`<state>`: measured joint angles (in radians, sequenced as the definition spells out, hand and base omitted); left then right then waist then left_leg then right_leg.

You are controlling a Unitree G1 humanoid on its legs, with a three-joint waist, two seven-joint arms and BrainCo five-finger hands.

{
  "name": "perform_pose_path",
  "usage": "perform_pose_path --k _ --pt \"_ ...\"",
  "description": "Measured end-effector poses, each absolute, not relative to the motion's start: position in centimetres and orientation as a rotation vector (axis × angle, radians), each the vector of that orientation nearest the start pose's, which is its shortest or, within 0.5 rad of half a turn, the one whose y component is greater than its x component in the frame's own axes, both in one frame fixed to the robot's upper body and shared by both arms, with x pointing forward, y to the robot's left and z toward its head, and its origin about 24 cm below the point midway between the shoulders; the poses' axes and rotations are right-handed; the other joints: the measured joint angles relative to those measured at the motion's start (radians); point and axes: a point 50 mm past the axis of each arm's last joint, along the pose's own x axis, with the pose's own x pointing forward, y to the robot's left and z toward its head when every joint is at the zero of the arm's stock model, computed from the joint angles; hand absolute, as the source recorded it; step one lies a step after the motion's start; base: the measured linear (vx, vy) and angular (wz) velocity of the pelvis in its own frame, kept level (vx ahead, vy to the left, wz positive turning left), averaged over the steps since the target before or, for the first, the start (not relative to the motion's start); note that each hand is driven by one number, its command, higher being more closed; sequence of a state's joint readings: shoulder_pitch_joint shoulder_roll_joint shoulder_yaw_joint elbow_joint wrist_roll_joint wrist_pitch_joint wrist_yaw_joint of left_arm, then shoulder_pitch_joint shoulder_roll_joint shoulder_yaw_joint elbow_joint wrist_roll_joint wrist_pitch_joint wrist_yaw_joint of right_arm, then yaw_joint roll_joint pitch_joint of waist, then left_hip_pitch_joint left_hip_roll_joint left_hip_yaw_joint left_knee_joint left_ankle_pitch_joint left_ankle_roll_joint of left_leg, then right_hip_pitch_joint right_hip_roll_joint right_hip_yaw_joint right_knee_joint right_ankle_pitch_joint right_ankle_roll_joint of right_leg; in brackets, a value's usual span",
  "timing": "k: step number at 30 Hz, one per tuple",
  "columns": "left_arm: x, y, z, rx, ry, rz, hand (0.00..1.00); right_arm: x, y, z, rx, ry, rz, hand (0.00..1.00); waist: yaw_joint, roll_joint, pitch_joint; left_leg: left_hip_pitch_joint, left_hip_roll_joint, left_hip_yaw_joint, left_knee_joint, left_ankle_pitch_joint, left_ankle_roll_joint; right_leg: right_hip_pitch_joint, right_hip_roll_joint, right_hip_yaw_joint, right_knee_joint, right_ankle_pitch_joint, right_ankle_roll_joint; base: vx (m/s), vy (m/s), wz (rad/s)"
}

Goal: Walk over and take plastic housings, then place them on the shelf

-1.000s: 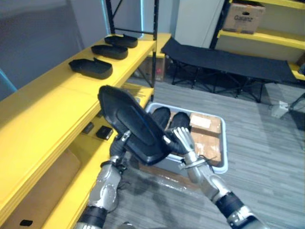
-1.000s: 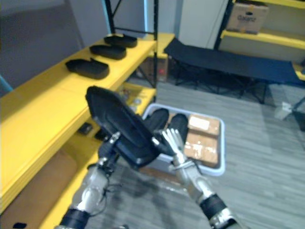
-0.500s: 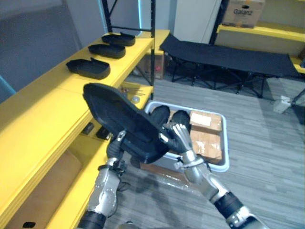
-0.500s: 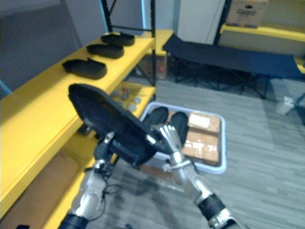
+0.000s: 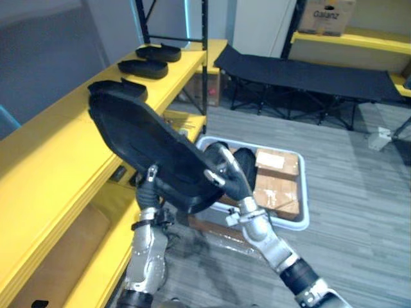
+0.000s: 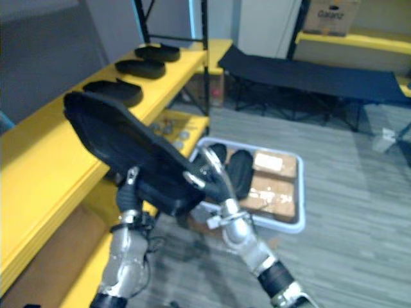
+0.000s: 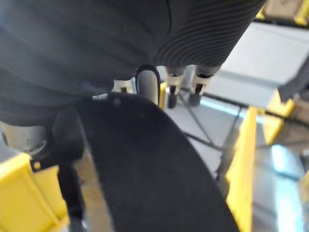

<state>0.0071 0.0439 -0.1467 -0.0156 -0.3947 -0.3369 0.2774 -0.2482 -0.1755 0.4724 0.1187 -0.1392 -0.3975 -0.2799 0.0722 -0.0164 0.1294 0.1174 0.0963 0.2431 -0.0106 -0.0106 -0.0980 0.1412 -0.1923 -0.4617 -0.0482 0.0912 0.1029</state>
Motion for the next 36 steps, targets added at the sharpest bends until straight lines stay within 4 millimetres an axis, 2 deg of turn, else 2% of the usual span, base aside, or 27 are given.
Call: perform_pose_path --k 5,7,13,16,20,23,24,25,27,29,31,33,35,36 --pt "24.4 15.0 6.7 -0.254 -0.269 0.306 1.0 26.3 -7.6 12.9 -0.008 -0.611 0.342 0.0 -0.004 -0.004 -0.003 0.024 -0.002 0.021 -0.021 0.002 0.0 0.0 0.0 0.02 0.003 0.0 0.0 0.02 0.034 -0.11" --pt "24.3 15.4 6.7 -0.198 -0.282 0.351 1.0 26.3 -8.3 13.4 0.054 -0.616 0.341 0.0 -0.007 -0.006 -0.005 0.027 -0.002 0.024 -0.024 0.002 0.0 -0.001 0.0 0.022 0.003 0.0 0.0 0.02 0.027 -0.07" --pt "24.0 17.2 6.9 -0.037 -0.316 0.531 1.0 25.9 -11.2 12.6 0.261 -0.565 0.253 0.0 -0.016 -0.015 -0.016 0.049 -0.005 0.044 -0.053 0.008 -0.001 -0.002 0.001 0.033 0.003 0.0 0.001 0.01 0.018 -0.06" --pt "23.7 18.4 6.9 -0.011 -0.321 0.62 1.0 25.3 -12.6 12.5 0.334 -0.573 0.202 0.0 -0.032 -0.016 -0.018 0.064 -0.007 0.069 -0.063 0.008 0.0 -0.006 0.001 0.058 0.002 0.001 0.002 0.01 0.033 -0.19" --pt "23.5 19.3 6.9 -0.021 -0.327 0.683 1.0 24.4 -16.0 10.9 0.31 -0.522 0.036 0.0 -0.04 -0.015 -0.02 0.073 -0.008 0.097 -0.067 0.004 0.0 -0.017 0.002 0.086 0.002 0.001 0.002 -0.01 0.017 -0.2" --pt "23.3 19.8 7.1 -0.058 -0.348 0.687 1.0 23.6 -19.0 8.9 0.284 -0.424 -0.133 0.0 -0.059 -0.011 -0.022 0.07 -0.01 0.111 -0.067 0.004 0.0 -0.032 0.002 0.108 0.002 0.004 0.006 0.0 0.012 -0.18" --pt "23.2 20.2 7.4 -0.087 -0.365 0.689 1.0 23.0 -20.7 7.8 0.262 -0.367 -0.201 0.0 -0.068 -0.007 -0.023 0.07 -0.01 0.124 -0.067 0.003 0.0 -0.038 0.002 0.114 0.001 0.006 0.009 -0.01 0.008 -0.17" --pt "23.0 20.4 7.9 -0.086 -0.388 0.684 1.0 22.8 -21.5 7.0 0.245 -0.335 -0.235 0.0 -0.083 -0.006 -0.024 0.07 -0.01 0.123 -0.067 0.003 0.0 -0.037 0.002 0.113 0.0 0.006 0.009 -0.01 0.004 -0.14" --pt "22.3 20.7 9.0 -0.105 -0.447 0.672 1.0 22.5 -22.6 6.5 0.23 -0.311 -0.266 0.0 -0.088 0.001 -0.027 0.065 -0.009 0.122 -0.067 0.001 -0.001 -0.036 0.003 0.111 -0.004 0.006 0.009 -0.01 -0.002 0.02" --pt "21.1 21.5 9.9 -0.098 -0.491 0.691 1.0 22.5 -23.1 6.6 0.213 -0.313 -0.262 0.0 -0.085 0.008 -0.031 0.054 -0.01 0.107 -0.066 0.001 -0.001 -0.033 0.001 0.097 -0.012 0.008 0.012 -0.01 -0.009 0.23" --pt "19.5 23.3 10.3 -0.062 -0.516 0.766 1.0 22.6 -22.9 6.6 0.209 -0.308 -0.239 0.0 -0.076 0.016 -0.033 0.038 -0.01 0.055 -0.059 0.003 0.0 -0.008 0.0 0.04 -0.018 0.007 0.012 0.01 -0.025 0.65" --pt "17.7 24.9 10.5 -0.02 -0.527 0.852 1.0 23.3 -22.1 6.8 0.219 -0.303 -0.205 0.0 -0.044 0.019 -0.035 0.016 -0.01 0.008 -0.051 0.005 0.001 0.008 -0.001 -0.011 -0.023 0.006 0.014 0.0 -0.025 0.75" --pt "15.1 26.8 10.5 0.047 -0.52 0.954 1.0 25.1 -20.3 7.0 0.237 -0.299 -0.134 0.0 0.015 0.019 -0.035 -0.016 -0.018 -0.063 -0.049 0.017 0.005 0.026 -0.005 -0.082 -0.029 0.004 0.016 0.01 -0.022 0.85" --pt "14.5 27.1 10.5 0.071 -0.513 0.974 1.0 25.5 -19.7 7.1 0.24 -0.292 -0.112 0.0 0.03 0.019 -0.035 -0.017 -0.021 -0.081 -0.05 0.021 0.005 0.032 -0.006 -0.1 -0.029 0.004 0.016 0.02 -0.012 0.89"
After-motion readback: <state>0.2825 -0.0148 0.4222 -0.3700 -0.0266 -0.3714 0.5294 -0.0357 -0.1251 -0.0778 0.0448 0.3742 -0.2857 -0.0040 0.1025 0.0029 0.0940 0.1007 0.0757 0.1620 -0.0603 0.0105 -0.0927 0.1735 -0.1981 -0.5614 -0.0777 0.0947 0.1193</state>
